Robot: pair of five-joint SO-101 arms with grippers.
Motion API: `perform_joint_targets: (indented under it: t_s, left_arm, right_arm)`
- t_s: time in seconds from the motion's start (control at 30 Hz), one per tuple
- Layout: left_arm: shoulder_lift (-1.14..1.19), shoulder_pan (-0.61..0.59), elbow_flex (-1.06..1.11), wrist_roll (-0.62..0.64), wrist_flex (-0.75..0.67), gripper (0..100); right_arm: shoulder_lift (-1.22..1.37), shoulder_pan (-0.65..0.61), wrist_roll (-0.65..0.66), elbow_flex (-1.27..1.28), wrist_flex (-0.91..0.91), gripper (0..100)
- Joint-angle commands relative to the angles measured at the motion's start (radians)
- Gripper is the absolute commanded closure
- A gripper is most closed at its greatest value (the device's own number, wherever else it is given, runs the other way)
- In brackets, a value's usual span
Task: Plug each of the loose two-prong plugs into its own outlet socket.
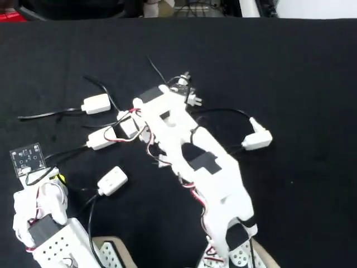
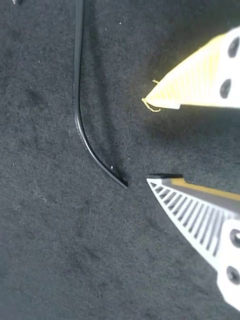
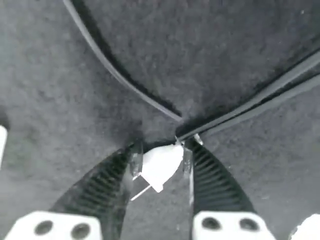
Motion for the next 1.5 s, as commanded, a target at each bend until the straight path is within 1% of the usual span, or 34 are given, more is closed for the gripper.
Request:
perform_joint_targets:
  t_s: [0.0, 0.1, 0.23, 0.33, 0.57, 0.63, 0.7, 0.73, 0.77, 0.93, 1.1, 1.23, 1.3, 1.47]
  left_arm:
    - [0.0, 0.004, 0.019, 0.011, 0.0, 78]
    - [0.0, 0.004, 0.019, 0.011, -0.002, 78]
    - [0.0, 0.004, 0.019, 0.011, -0.002, 78]
    - [0.0, 0.004, 0.019, 0.011, -0.002, 78]
    - [0.0, 0.004, 0.019, 0.011, -0.002, 78]
    - [0.0, 0.004, 0.019, 0.011, -0.002, 78]
    - [0.0, 0.004, 0.019, 0.011, -0.002, 78]
    - [0.0, 0.004, 0.019, 0.011, -0.002, 78]
    - [0.0, 0.004, 0.019, 0.011, -0.002, 78]
    - [0.0, 0.004, 0.019, 0.011, -0.002, 78]
    - [0.0, 0.004, 0.019, 0.011, -0.002, 78]
    - [0.0, 0.004, 0.019, 0.011, -0.002, 78]
    - [0.0, 0.004, 0.019, 0.011, -0.003, 78]
    - [0.0, 0.004, 0.019, 0.011, -0.003, 78]
  right_arm:
    - [0.045, -0.055, -0.002, -0.07, 0.1, 88.5]
    - [0.048, -0.055, 0.015, -0.125, 0.193, 88.5]
    - [0.05, -0.063, 0.1, -0.07, 0.196, 88.6]
    - [0.045, -0.081, 0.132, 0.004, 0.198, 88.6]
    - [0.048, -0.081, 0.196, 0.093, 0.196, 88.6]
    - [0.048, -0.075, 0.198, 0.094, 0.196, 90.6]
    - [0.048, -0.058, 0.203, 0.094, 0.196, 97.5]
    - [0.048, -0.052, 0.203, 0.093, 0.196, 99.0]
    - [0.048, -0.051, 0.204, 0.093, 0.196, 97.5]
    - [0.036, -0.049, 0.298, 0.108, 0.203, 98.7]
    - [-0.094, -0.054, 0.376, 0.14, 0.203, 98.7]
    - [-0.298, -0.057, 0.494, 0.171, 0.203, 98.7]
    - [-0.417, -0.057, 0.58, 0.188, 0.203, 98.7]
    - [-0.677, -0.054, 0.921, 0.214, 0.201, 98.7]
